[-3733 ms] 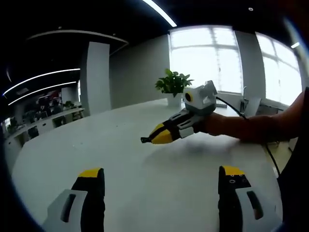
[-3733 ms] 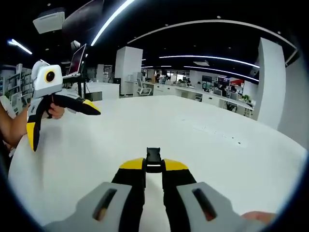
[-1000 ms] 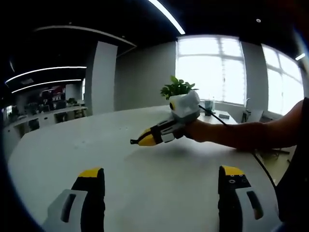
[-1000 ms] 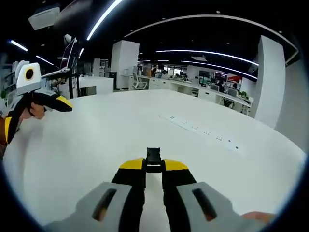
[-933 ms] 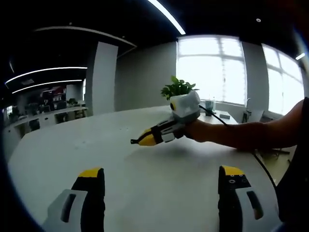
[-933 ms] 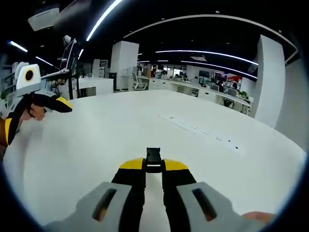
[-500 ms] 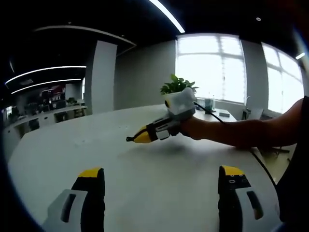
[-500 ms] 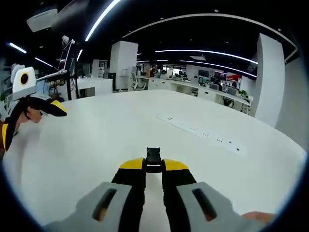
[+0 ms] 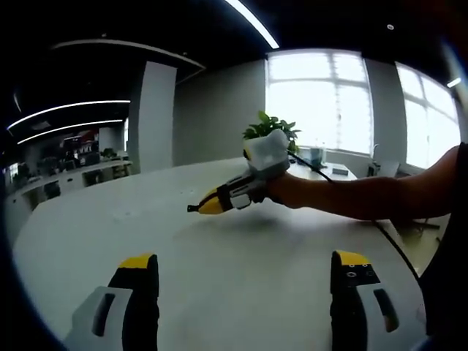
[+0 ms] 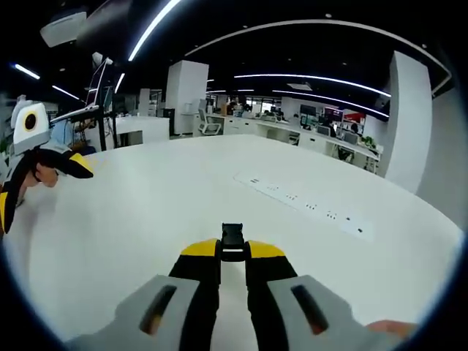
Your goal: Snap the two parts of the plastic buckle together until the buckle closes and remains connected.
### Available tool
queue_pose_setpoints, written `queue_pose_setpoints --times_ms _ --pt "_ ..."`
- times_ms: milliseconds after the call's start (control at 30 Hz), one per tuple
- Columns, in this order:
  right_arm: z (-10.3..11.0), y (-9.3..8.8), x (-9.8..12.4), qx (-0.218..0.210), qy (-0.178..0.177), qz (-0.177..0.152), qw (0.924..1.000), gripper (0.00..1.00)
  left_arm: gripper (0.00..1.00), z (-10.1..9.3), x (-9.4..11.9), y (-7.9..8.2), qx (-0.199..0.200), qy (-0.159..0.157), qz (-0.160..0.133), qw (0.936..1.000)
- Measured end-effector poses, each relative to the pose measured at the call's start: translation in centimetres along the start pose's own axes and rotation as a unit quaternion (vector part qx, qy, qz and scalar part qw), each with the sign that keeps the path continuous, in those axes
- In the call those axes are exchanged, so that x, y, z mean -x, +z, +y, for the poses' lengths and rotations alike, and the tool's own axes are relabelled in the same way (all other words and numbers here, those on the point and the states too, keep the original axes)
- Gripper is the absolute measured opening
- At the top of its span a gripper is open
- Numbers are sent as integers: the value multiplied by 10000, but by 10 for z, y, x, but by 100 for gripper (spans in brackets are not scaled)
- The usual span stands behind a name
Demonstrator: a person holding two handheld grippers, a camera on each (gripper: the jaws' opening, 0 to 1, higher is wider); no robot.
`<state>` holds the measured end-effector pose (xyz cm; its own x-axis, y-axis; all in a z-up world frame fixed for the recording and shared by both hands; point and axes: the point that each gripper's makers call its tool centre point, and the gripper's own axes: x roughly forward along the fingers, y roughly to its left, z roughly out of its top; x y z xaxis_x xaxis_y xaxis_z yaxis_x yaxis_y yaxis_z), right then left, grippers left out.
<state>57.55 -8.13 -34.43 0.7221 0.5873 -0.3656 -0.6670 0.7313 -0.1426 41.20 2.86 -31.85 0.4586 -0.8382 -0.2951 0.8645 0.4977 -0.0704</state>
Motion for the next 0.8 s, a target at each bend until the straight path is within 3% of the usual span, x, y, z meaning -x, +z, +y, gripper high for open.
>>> queue_pose_setpoints --times_ms 633,800 --pt "-14 4 -10 6 -47 39 10000 11 99 -4 -1 -3 1 -62 58 10000" --pt "-17 4 -11 -170 -22 -5 9999 11 99 -5 -2 -5 -8 -68 87 9999"
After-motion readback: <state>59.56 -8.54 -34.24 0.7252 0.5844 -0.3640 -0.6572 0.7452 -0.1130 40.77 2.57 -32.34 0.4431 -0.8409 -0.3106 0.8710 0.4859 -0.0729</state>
